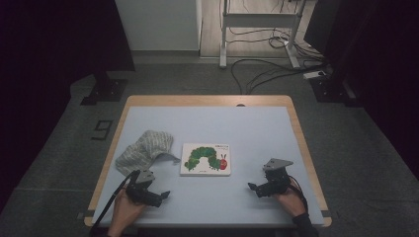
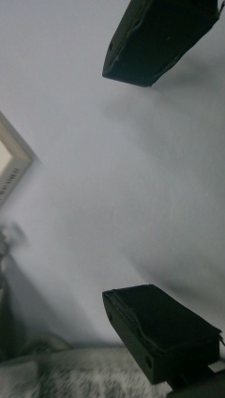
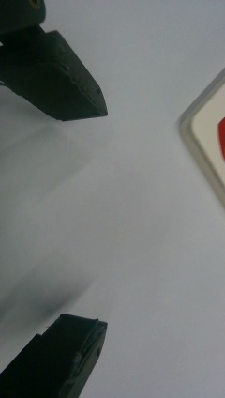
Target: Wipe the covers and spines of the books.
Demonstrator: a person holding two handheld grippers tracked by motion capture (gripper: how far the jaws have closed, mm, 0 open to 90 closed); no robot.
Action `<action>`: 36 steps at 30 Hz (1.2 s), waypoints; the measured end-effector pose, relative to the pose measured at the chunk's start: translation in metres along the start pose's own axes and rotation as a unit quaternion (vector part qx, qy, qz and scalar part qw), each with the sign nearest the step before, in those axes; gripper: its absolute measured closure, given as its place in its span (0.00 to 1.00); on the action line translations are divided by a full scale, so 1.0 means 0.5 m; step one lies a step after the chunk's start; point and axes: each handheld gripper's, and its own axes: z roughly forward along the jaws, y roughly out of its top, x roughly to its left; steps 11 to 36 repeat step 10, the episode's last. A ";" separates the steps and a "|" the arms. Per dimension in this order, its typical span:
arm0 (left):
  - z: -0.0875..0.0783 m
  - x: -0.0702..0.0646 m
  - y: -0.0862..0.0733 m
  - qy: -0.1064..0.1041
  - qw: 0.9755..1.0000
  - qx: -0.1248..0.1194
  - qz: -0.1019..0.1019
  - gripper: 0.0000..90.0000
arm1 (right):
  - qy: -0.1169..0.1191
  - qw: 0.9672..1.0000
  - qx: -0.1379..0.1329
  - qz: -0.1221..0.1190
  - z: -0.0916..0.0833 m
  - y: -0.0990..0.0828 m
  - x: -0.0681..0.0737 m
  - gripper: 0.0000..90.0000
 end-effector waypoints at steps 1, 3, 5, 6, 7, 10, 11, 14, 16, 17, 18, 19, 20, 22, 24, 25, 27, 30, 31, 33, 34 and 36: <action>0.003 0.003 0.001 -0.006 1.000 0.007 -0.005 0.00 | 0.001 1.000 0.004 0.000 0.003 -0.003 -0.001 0.01; 0.003 0.004 0.001 -0.007 1.000 0.007 -0.007 0.00 | -0.001 1.000 0.005 -0.002 0.004 -0.004 0.000 0.02; 0.003 0.004 0.001 -0.008 1.000 0.008 -0.007 0.00 | -0.002 1.000 0.008 -0.001 0.005 -0.004 0.001 0.01; 0.003 0.003 0.001 -0.006 1.000 0.007 -0.007 0.00 | -0.003 1.000 0.008 -0.002 0.006 -0.004 0.001 0.01; 0.004 0.003 0.001 -0.006 1.000 0.008 -0.007 0.00 | -0.003 1.000 0.007 -0.002 0.006 -0.004 0.001 0.01; 0.003 0.004 0.001 -0.007 1.000 0.008 -0.007 0.00 | -0.006 1.000 0.007 -0.005 0.006 -0.006 0.002 0.01; 0.003 0.004 0.001 -0.007 1.000 0.008 -0.007 0.00 | -0.006 1.000 0.007 -0.005 0.006 -0.006 0.002 0.01; 0.003 0.004 0.001 -0.007 1.000 0.008 -0.007 0.00 | -0.006 1.000 0.007 -0.005 0.006 -0.006 0.002 0.01; 0.003 0.004 0.001 -0.007 1.000 0.008 -0.007 0.00 | -0.006 1.000 0.007 -0.005 0.006 -0.006 0.002 0.01; 0.003 0.004 0.001 -0.007 1.000 0.008 -0.007 0.00 | -0.006 1.000 0.007 -0.005 0.006 -0.006 0.002 0.01; 0.003 0.004 0.001 -0.007 1.000 0.008 -0.007 0.00 | -0.006 1.000 0.007 -0.005 0.006 -0.006 0.002 0.01; 0.003 0.004 0.001 -0.007 1.000 0.008 -0.007 0.00 | -0.006 1.000 0.007 -0.005 0.006 -0.006 0.002 0.01; 0.003 0.004 0.001 -0.007 1.000 0.008 -0.007 0.00 | -0.006 1.000 0.007 -0.005 0.006 -0.006 0.002 0.01; 0.003 0.004 0.001 -0.007 1.000 0.008 -0.007 0.00 | -0.006 1.000 0.007 -0.005 0.006 -0.006 0.002 0.01; 0.003 0.004 0.001 -0.007 1.000 0.008 -0.007 0.00 | -0.006 1.000 0.007 -0.005 0.006 -0.006 0.002 0.01; 0.003 0.004 0.001 -0.007 1.000 0.008 -0.007 0.00 | -0.006 1.000 0.007 -0.005 0.006 -0.006 0.002 0.01; 0.003 0.004 0.001 -0.007 1.000 0.008 -0.007 0.00 | -0.006 1.000 0.007 -0.005 0.006 -0.006 0.002 0.01; 0.003 0.004 0.001 -0.007 1.000 0.008 -0.007 0.00 | -0.006 1.000 0.007 -0.005 0.006 -0.006 0.002 0.01; 0.003 0.004 0.001 -0.007 1.000 0.008 -0.007 0.00 | -0.006 1.000 0.007 -0.005 0.006 -0.006 0.002 0.01; 0.003 0.004 0.001 -0.007 1.000 0.008 -0.007 0.00 | -0.006 1.000 0.007 -0.005 0.006 -0.006 0.002 0.01; 0.003 0.004 0.001 -0.007 1.000 0.008 -0.007 0.00 | -0.006 1.000 0.007 -0.005 0.006 -0.006 0.002 0.01; 0.003 0.004 0.001 -0.007 1.000 0.008 -0.007 0.00 | -0.006 1.000 0.007 -0.005 0.006 -0.006 0.002 0.01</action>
